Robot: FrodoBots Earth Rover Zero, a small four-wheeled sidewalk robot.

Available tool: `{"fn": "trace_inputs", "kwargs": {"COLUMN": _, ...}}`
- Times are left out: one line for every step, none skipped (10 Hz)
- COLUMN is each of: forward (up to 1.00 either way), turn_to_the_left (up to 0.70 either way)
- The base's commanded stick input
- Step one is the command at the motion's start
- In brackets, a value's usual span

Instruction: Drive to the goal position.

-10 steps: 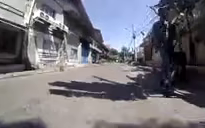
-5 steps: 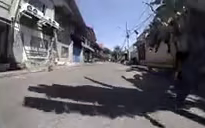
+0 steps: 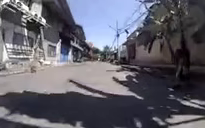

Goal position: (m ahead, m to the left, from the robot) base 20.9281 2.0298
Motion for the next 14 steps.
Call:
{"fn": "trace_inputs", "kwargs": {"forward": 1.00, "turn_to_the_left": 0.00}}
{"fn": "trace_inputs", "kwargs": {"forward": 1.00, "turn_to_the_left": 0.00}}
{"fn": "trace_inputs", "kwargs": {"forward": 1.00, "turn_to_the_left": 0.00}}
{"fn": "trace_inputs", "kwargs": {"forward": 1.00, "turn_to_the_left": 0.00}}
{"fn": "trace_inputs", "kwargs": {"forward": 1.00, "turn_to_the_left": 0.00}}
{"fn": "trace_inputs", "kwargs": {"forward": 1.00, "turn_to_the_left": 0.00}}
{"fn": "trace_inputs", "kwargs": {"forward": 1.00, "turn_to_the_left": -0.08}}
{"fn": "trace_inputs", "kwargs": {"forward": 1.00, "turn_to_the_left": -0.40}}
{"fn": "trace_inputs", "kwargs": {"forward": 1.00, "turn_to_the_left": -0.40}}
{"fn": "trace_inputs", "kwargs": {"forward": 1.00, "turn_to_the_left": -0.40}}
{"fn": "trace_inputs", "kwargs": {"forward": 1.00, "turn_to_the_left": -0.40}}
{"fn": "trace_inputs", "kwargs": {"forward": 1.00, "turn_to_the_left": -0.40}}
{"fn": "trace_inputs", "kwargs": {"forward": 1.00, "turn_to_the_left": -0.40}}
{"fn": "trace_inputs", "kwargs": {"forward": 1.00, "turn_to_the_left": 0.00}}
